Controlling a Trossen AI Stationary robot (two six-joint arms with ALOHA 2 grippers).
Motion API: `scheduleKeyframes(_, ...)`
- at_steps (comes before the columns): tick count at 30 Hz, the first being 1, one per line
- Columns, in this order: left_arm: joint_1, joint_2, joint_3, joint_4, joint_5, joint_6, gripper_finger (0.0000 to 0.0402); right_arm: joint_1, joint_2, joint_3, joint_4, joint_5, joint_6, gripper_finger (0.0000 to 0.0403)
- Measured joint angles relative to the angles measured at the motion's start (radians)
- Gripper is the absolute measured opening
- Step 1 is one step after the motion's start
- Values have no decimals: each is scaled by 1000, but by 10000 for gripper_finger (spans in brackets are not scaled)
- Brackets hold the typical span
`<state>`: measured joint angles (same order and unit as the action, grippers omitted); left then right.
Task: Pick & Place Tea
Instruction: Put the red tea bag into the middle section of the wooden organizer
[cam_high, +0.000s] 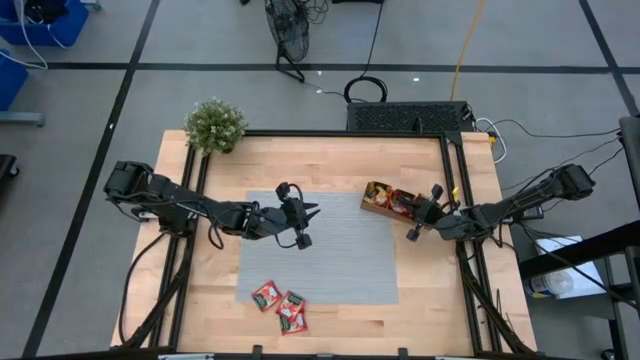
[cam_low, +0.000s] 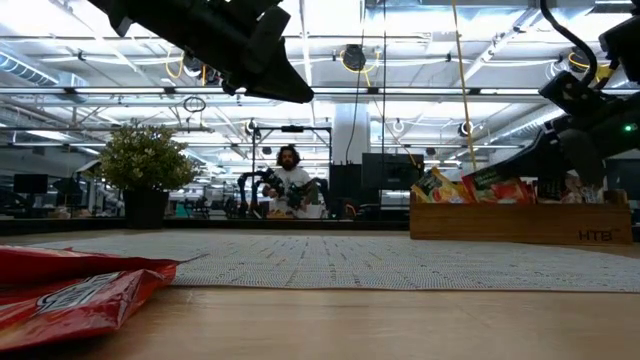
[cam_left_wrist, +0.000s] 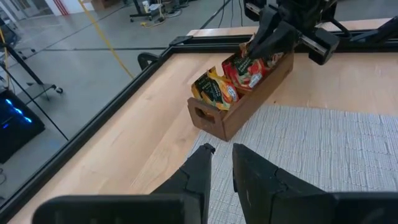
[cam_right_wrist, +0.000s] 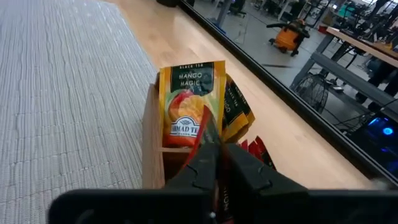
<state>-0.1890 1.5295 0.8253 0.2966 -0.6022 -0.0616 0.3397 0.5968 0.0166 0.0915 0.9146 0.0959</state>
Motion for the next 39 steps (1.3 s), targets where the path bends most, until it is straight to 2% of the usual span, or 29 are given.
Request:
scheduleKeyframes(10,0,0,0,-1,0,0,72,0,0,38,17,43,-70,136)
scheduleKeyframes(15,0,0,0,-2,0,0,72,0,0,127,36,51,-205,161)
scheduleKeyframes(18,0,0,0,-2,0,0,72,0,8,226,36,-21,-293,150)
scheduleKeyframes(22,0,0,0,-2,0,0,72,2,88,396,-47,-173,-363,104)
scheduleKeyframes(26,0,0,0,-2,0,0,72,-15,252,564,-291,-304,-356,28)
scheduleKeyframes(29,0,0,0,-4,0,0,72,-46,402,641,-503,-414,-295,8)
scheduleKeyframes(34,0,0,0,-8,0,-4,72,-100,563,663,-639,-448,-180,1)
scheduleKeyframes(39,0,0,0,-10,0,-5,72,-137,627,663,-668,-426,-168,0)
